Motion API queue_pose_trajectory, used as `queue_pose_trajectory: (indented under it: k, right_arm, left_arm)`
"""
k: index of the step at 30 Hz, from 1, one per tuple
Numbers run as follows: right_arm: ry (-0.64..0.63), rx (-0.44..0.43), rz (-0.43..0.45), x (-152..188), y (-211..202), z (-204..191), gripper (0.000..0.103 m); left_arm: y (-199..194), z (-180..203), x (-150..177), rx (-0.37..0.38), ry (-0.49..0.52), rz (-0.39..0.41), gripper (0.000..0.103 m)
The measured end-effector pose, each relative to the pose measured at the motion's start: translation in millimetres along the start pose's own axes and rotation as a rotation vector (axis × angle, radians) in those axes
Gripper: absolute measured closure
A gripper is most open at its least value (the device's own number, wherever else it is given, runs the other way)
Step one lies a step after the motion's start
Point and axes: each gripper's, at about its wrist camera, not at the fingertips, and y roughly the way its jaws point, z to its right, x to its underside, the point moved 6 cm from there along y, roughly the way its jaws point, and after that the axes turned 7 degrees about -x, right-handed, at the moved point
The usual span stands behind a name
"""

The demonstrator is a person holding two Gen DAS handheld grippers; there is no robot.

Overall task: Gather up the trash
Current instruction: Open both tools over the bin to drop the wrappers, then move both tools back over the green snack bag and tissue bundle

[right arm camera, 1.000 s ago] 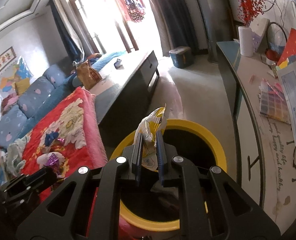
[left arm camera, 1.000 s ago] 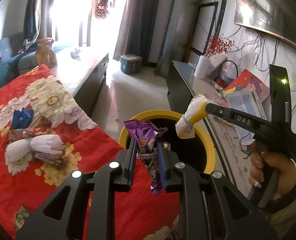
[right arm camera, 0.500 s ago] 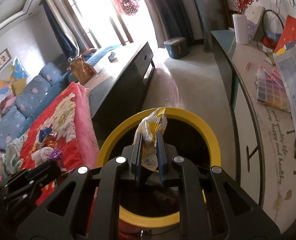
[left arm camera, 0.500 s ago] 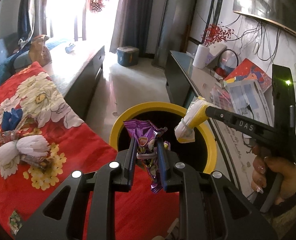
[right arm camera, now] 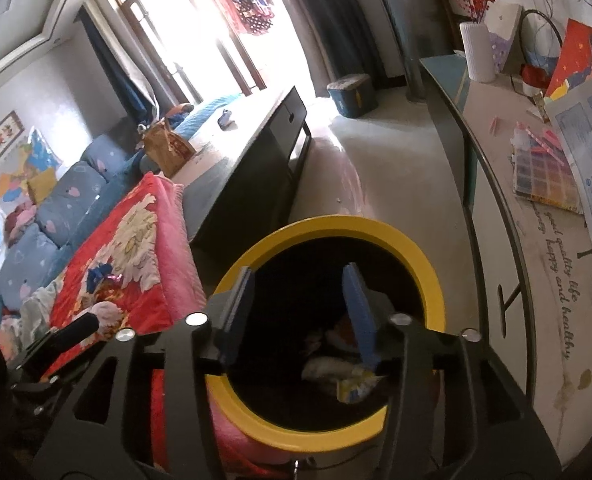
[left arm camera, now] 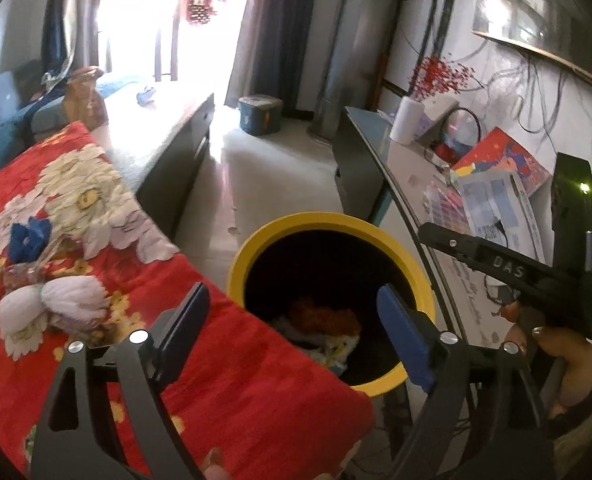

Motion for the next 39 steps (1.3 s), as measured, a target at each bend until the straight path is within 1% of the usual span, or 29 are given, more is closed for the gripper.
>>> queue_pose_trajectory:
  k: [7,18,24,31,39]
  right_arm:
    - [-0.042,-0.029,0.021,-2,-6,-23,0.054]
    - [-0.123,-0.083,0.02,6,-8,-65,0.053]
    - [-0.16,-0.116,0.014,11,-7,-87,0.053]
    - [-0.212,-0.153,-0.007,21,-5,-116,0.053]
    - [-0.275,-0.196,-0.041,35,1,-146,0.053]
  left_arm:
    - [-21,-25,1,-0.048,-0.045,0.033,0.015]
    - [-56,-67,1,-0.125,-0.125,0.11,0.015]
    - [-70,-89,2,-0.158,-0.161,0.136,0.015]
    - [-84,-116,8,-0.194,-0.2,0.157,0.015]
    - [-94,-143,14,-0.227,-0.239,0.163,0.015]
